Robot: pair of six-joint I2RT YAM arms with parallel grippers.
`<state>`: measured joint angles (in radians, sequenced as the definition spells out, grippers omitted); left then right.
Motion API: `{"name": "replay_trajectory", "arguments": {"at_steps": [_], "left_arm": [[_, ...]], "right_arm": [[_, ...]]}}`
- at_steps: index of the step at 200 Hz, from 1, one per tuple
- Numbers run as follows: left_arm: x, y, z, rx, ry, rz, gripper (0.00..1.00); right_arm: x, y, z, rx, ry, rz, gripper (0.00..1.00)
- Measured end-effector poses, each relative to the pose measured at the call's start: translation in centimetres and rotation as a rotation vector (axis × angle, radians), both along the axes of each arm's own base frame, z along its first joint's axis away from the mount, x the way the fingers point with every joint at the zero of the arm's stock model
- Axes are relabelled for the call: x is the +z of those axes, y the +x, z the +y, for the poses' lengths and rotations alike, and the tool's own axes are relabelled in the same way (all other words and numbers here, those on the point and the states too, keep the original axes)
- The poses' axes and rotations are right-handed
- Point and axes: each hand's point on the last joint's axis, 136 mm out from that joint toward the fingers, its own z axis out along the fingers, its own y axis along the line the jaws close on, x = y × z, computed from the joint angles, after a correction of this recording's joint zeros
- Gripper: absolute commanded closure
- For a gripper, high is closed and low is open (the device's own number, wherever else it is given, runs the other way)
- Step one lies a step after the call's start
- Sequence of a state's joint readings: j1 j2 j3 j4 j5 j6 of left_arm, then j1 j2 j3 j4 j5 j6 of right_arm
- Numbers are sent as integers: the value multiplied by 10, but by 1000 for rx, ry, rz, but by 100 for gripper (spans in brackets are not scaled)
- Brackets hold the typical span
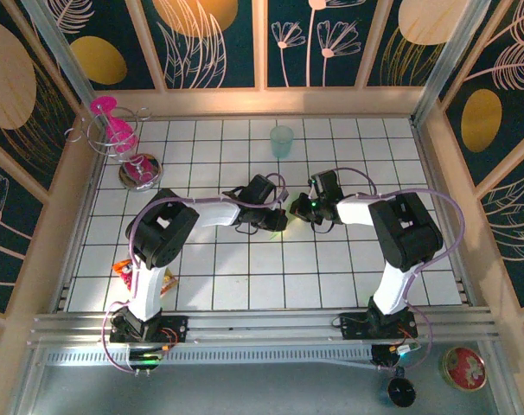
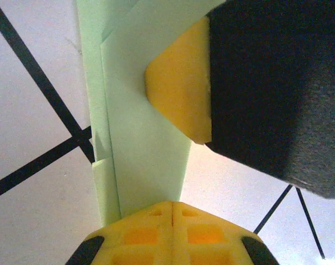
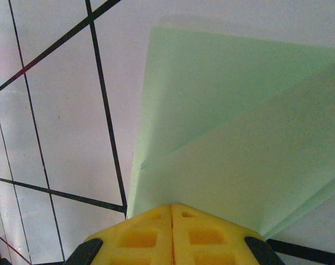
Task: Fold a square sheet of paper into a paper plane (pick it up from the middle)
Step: Fold the wing for the fifth time at the center of the table.
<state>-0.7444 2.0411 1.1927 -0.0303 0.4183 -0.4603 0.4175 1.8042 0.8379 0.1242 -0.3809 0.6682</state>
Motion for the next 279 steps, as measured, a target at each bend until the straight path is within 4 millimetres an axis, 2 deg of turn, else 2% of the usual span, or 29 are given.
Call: {"name": "replay_trajectory", "arguments": {"at_steps": [57, 205, 229, 249, 279], "left_arm": [[0, -6, 9, 0, 6, -24, 100], [-2, -48, 61, 20, 96, -18, 100], [1, -56, 76, 33, 144, -3, 100], [18, -55, 83, 59, 148, -40, 100], [60, -40, 71, 99, 40, -136, 100]], "right_arm": [[-1, 0, 3, 8, 6, 15, 92], [-1, -1, 5, 19, 17, 27, 92], [0, -2, 7, 23, 18, 25, 92], [1, -2, 10, 29, 15, 21, 92], [1, -8, 22, 51, 11, 18, 92]]}}
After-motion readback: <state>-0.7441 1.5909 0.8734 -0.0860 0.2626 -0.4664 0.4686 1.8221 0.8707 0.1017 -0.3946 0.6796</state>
